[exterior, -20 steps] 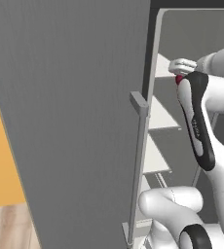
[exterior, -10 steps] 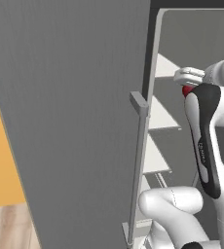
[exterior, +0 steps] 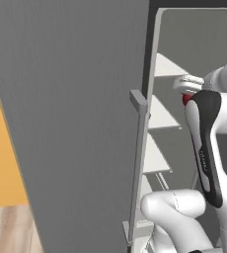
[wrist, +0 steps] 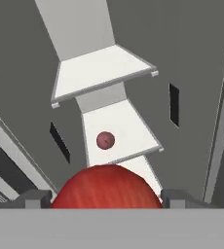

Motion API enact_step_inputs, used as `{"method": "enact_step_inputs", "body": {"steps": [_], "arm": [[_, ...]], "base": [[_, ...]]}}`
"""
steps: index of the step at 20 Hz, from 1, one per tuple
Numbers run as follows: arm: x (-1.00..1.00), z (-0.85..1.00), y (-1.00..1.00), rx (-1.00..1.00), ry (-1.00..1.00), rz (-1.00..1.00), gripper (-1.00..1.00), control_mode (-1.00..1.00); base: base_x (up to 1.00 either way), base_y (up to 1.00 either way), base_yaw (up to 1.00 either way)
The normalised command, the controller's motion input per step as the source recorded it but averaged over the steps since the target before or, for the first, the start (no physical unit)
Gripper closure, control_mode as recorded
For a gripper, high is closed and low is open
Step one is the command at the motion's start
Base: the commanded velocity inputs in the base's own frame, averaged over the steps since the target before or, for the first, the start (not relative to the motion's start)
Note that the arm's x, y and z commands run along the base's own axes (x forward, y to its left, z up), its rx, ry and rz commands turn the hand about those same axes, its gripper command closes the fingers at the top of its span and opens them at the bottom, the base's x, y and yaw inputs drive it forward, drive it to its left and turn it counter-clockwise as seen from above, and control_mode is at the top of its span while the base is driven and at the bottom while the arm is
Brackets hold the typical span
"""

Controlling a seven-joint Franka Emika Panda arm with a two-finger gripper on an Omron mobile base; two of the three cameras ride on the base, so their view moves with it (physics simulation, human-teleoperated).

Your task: Take the onion and onion out of the freezer and place them in the tupperware container on the counter. Then put the tupperware containing the vegetables back in the freezer.

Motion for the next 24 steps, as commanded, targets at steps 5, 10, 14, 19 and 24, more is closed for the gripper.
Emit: {"method": "enact_step_inputs", "body": {"steps": [5, 10, 14, 19, 24], "arm": [[0.0, 0.0, 0.0, 0.0, 0.0, 0.0, 1.0, 1.0], [0.0, 0.0, 0.0, 0.0, 0.0, 0.0, 1.0, 1.0], [0.0, 0.0, 0.0, 0.0, 0.0, 0.0, 1.0, 1.0], [0.0, 0.0, 0.0, 0.0, 0.0, 0.0, 1.0, 1.0], [0.0, 0.0, 0.0, 0.0, 0.0, 0.0, 1.0, 1.0]], "base": [[-1.0, 0.28, 0.0], [-1.0, 0.57, 0.0], [-0.9, 0.75, -0.1], [-0.96, 0.44, -0.44], [-0.84, 0.02, -0.77]]}}
